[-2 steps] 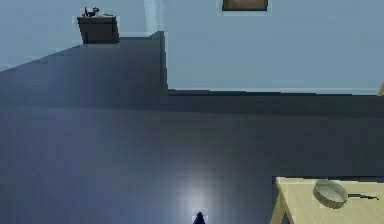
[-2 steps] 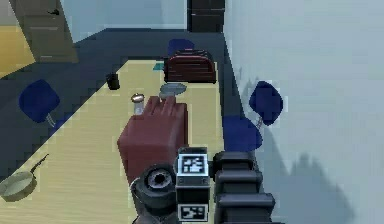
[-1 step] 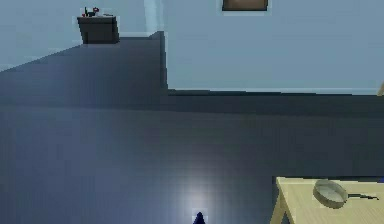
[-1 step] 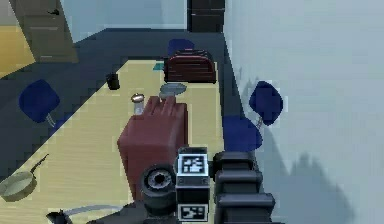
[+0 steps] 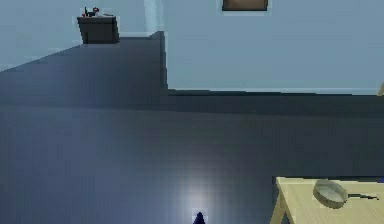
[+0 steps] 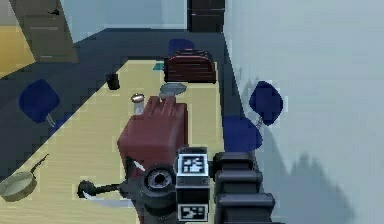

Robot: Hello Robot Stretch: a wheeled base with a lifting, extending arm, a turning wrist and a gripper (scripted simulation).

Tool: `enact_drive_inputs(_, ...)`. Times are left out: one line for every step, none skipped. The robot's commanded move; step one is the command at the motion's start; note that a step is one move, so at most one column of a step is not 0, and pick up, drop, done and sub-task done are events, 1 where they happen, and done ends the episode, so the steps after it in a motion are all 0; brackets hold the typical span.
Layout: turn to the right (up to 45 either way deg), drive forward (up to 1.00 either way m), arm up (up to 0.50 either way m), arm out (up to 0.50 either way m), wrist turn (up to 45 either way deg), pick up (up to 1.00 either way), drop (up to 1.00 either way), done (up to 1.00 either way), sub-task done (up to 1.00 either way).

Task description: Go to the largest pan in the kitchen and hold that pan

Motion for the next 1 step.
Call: enact_drive_inputs(0.0,0.0,0.0,0.0,36.0,0.0,0.0,0.0,0.0)
